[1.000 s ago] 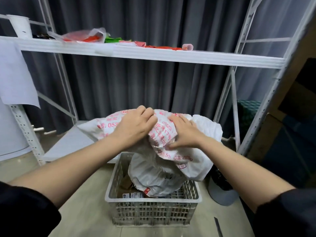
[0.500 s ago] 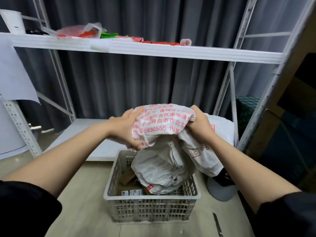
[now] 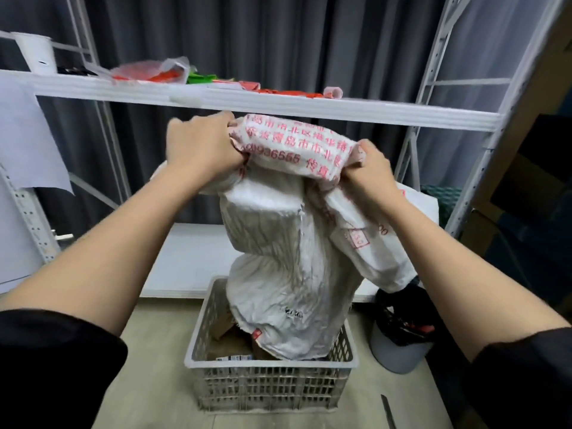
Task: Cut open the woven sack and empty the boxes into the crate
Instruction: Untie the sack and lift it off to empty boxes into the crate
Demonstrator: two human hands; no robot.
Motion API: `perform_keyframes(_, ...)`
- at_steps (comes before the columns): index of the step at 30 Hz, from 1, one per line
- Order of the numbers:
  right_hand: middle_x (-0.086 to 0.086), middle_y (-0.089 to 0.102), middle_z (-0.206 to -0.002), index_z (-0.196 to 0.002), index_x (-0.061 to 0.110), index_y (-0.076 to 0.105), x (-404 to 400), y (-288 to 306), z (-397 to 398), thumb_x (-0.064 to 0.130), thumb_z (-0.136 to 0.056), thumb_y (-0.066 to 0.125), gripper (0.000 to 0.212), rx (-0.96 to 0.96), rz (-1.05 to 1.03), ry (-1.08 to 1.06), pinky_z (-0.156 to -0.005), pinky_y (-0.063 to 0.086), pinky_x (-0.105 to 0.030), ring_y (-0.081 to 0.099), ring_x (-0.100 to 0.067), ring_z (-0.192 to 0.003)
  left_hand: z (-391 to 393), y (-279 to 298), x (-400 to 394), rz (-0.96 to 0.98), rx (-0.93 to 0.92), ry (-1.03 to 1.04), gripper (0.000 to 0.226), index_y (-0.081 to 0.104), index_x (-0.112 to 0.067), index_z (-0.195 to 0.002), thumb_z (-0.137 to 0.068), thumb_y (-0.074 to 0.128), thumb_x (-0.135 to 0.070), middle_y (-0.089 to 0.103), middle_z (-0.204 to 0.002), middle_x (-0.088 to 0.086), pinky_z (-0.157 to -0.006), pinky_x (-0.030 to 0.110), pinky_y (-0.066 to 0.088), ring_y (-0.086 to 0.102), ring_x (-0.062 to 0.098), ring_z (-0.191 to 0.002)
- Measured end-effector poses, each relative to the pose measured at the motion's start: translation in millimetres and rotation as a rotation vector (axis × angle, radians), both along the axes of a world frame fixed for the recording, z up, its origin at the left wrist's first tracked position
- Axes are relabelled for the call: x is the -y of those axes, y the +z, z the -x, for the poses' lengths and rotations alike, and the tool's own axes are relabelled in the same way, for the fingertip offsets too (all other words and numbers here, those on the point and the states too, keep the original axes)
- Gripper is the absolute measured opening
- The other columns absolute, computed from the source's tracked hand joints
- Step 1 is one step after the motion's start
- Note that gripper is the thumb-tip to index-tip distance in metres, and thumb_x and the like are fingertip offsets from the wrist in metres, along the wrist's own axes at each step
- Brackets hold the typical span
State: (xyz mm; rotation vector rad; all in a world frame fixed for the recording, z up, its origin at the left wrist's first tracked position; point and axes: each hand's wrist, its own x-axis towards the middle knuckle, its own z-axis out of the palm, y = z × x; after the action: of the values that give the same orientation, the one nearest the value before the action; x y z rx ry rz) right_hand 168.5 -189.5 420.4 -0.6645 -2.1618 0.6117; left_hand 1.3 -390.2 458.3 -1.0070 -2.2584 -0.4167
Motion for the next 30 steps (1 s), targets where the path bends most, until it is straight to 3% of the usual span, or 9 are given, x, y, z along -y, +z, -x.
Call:
perform_keyframes(2,0.003,0.068,-0.094,-0.092,0.018,0.056,7,6,1,0.036,-0.076,0.050,0.025,0.229,-0.148,-0.007,-0.070,0.048,-0.037,0.064,-0.025,-0.090,6,-2,3,0.206,0.071,0.011,0.039,0.058,-0.028,-0.113,-0.081,0.048,-0.049,0.066,-0.118,0.005,-0.091,0.043,0.040,0.061,0.032,-0.110)
perform_keyframes(3,-0.004,0.067,-0.096,-0.092,0.019,0.053,6,8,2,0.032,-0.079,0.049,0.018,0.268,-0.202,-0.037,-0.068,0.045,-0.038,0.062,-0.031,-0.091,8,-3,5,0.241,0.100,0.018,0.039,0.058,-0.029,-0.114,-0.081,0.049,-0.049,0.065,-0.121,0.005,-0.092,0.044,0.041,0.060,0.032,-0.111)
perform_keyframes(6,-0.012,0.065,-0.104,-0.099,0.016,0.048,11,17,3,0.020,-0.086,0.047,0.013,0.194,-0.229,-0.080,-0.068,0.037,-0.038,0.057,-0.037,-0.095,12,11,12,0.124,0.040,0.015,0.036,0.059,-0.029,-0.111,-0.082,0.047,-0.047,0.067,-0.115,0.009,-0.090,0.043,0.041,0.061,0.034,-0.108)
perform_keyframes(15,-0.002,0.061,-0.091,-0.092,0.015,0.047,16,21,6,0.024,-0.087,0.046,0.010,0.078,-0.248,-0.040,-0.065,0.036,-0.038,0.052,-0.029,-0.082,17,13,17,-0.025,-0.145,0.013,0.028,0.058,-0.022,-0.102,-0.076,0.059,-0.029,0.069,-0.099,0.012,-0.083,0.041,0.040,0.063,0.037,-0.094)
perform_keyframes(19,-0.002,0.060,-0.092,-0.089,0.017,0.046,19,13,7,0.026,-0.072,0.049,0.020,0.046,-0.303,-0.017,-0.066,0.041,-0.041,0.052,-0.030,-0.082,19,6,18,-0.078,-0.158,0.008,0.030,0.057,-0.022,-0.102,-0.072,0.058,-0.024,0.069,-0.100,0.009,-0.081,0.041,0.036,0.062,0.035,-0.095)
perform_keyframes(23,0.000,0.060,-0.096,-0.093,0.019,0.049,18,12,6,0.021,-0.070,0.056,0.024,-0.056,-0.303,-0.008,-0.066,0.041,-0.039,0.053,-0.026,-0.085,16,8,22,-0.117,-0.198,0.000,0.030,0.060,-0.023,-0.099,-0.070,0.060,-0.027,0.070,-0.095,0.007,-0.078,0.040,0.036,0.063,0.034,-0.091)
perform_keyframes(26,0.004,0.056,-0.094,-0.093,0.020,0.047,16,8,4,0.025,-0.068,0.064,0.031,-0.060,-0.307,0.000,-0.063,0.039,-0.035,0.050,-0.019,-0.081,13,0,27,-0.200,-0.282,-0.032,0.035,0.060,-0.022,-0.103,-0.068,0.058,-0.024,0.068,-0.096,0.004,-0.076,0.040,0.033,0.060,0.032,-0.090)
perform_keyframes(30,0.002,0.056,-0.109,-0.108,0.023,0.050,1,-3,5,0.035,-0.065,0.063,0.047,0.112,-0.376,0.093,-0.074,0.039,-0.032,0.053,-0.021,-0.099,17,-16,31,-0.177,-0.315,-0.005,0.039,0.056,-0.016,-0.106,-0.067,0.057,-0.015,0.062,-0.094,0.010,-0.074,0.041,0.031,0.055,0.033,-0.084)
